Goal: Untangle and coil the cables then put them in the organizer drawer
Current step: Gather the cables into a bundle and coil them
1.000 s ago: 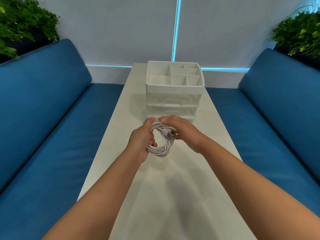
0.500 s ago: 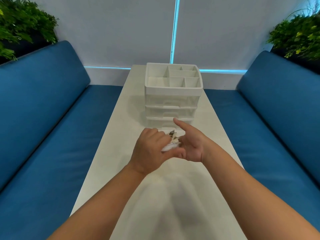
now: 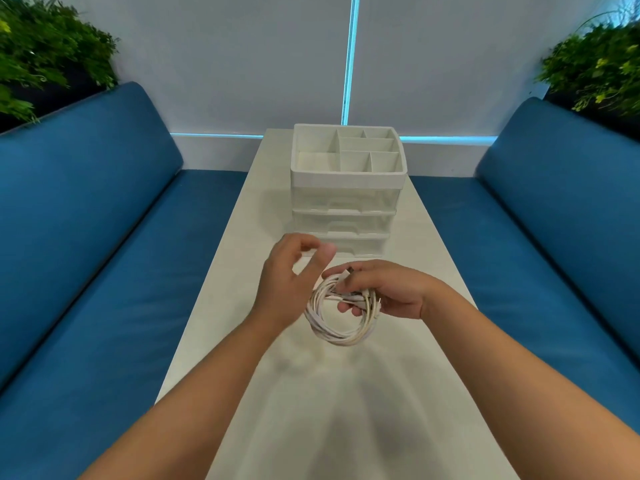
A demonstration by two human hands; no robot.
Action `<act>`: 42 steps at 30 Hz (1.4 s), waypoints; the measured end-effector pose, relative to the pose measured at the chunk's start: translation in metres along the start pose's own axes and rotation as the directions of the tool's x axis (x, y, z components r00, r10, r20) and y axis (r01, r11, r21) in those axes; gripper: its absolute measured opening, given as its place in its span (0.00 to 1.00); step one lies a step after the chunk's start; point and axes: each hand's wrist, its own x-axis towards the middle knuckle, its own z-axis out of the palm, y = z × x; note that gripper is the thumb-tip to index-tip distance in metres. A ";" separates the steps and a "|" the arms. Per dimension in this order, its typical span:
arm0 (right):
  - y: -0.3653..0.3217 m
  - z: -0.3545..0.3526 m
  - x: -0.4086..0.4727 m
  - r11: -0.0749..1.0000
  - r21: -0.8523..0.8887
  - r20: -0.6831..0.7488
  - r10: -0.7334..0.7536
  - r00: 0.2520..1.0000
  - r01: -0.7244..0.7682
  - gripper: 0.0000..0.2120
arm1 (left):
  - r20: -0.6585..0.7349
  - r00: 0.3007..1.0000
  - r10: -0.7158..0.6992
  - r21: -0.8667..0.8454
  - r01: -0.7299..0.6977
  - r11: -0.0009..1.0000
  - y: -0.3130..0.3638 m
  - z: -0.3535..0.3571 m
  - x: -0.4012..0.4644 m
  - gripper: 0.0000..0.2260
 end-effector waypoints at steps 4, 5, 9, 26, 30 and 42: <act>-0.014 0.000 -0.004 0.988 -0.150 0.230 0.013 0.973 0.023 0.15 | 0.568 0.726 -0.388 -0.127 0.543 0.830 0.027 -0.012 0.007 0.21; -0.017 0.001 -0.004 0.979 -0.202 0.260 0.018 0.965 0.036 0.13 | 0.666 0.655 -0.357 -0.133 0.575 0.807 0.029 -0.012 0.006 0.21; -0.021 0.004 0.000 0.905 -0.417 0.289 0.053 0.956 0.076 0.07 | 0.751 0.505 -0.424 -0.047 0.682 0.730 0.023 -0.005 0.005 0.31; -0.002 0.015 0.011 0.748 -0.658 -0.088 -0.181 0.980 0.079 0.20 | 0.409 0.611 -0.677 -0.080 0.763 0.641 0.005 0.008 0.001 0.27; -0.001 0.013 0.012 0.795 -0.605 -0.147 -0.175 0.974 0.051 0.27 | 0.402 0.626 -0.668 -0.128 0.762 0.635 0.003 0.009 0.001 0.23; 0.010 -0.016 0.010 0.977 -0.184 -0.378 -0.168 0.911 0.105 0.24 | 0.368 0.738 -0.566 -0.294 0.669 0.683 -0.006 0.002 0.010 0.17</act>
